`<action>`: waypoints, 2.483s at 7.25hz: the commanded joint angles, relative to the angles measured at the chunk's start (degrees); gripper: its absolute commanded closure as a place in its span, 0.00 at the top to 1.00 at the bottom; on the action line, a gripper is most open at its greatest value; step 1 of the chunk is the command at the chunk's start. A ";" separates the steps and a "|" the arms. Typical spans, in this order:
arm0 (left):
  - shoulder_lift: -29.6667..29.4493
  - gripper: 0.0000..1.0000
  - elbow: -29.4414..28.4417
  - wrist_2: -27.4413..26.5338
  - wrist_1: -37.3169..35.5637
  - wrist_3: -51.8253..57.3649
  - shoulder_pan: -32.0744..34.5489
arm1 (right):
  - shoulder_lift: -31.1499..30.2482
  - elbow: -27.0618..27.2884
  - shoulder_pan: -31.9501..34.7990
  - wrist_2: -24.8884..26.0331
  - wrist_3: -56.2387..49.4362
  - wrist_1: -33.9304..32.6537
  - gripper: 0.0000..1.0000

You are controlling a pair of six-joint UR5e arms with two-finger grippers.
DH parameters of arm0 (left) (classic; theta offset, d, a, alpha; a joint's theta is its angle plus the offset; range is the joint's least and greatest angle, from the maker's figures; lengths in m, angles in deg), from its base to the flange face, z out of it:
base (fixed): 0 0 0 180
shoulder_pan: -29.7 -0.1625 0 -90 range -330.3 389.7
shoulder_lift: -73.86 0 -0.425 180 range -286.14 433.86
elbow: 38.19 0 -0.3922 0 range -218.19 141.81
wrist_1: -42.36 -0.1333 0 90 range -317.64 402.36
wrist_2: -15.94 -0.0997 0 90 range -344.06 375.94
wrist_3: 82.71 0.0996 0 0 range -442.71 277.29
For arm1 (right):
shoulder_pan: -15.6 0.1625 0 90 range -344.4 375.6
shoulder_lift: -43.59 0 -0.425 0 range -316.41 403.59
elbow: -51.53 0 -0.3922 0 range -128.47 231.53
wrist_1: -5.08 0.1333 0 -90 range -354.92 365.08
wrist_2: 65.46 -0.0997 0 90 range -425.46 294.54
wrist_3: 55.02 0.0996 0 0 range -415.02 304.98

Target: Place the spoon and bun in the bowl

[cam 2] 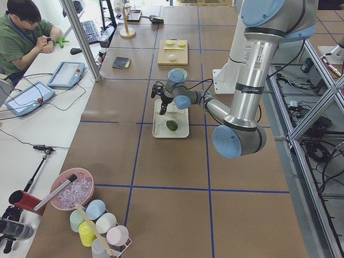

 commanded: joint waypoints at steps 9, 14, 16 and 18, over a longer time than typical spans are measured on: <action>-0.08 0.00 -0.47 -2.57 0.09 -0.71 -1.38 | 0.00 0.00 0.00 -0.08 0.00 0.00 1.00; -20.50 0.00 1.90 -3.88 -24.87 -25.54 -3.74 | 0.09 0.09 0.00 -0.08 0.09 0.00 1.00; -29.22 0.00 -2.37 -4.93 -28.82 -33.10 -7.87 | 0.09 0.09 0.00 -0.08 0.09 0.00 1.00; -34.87 0.00 -9.06 -6.43 -28.47 -37.00 -10.52 | 0.09 0.09 0.00 -0.08 0.09 0.00 1.00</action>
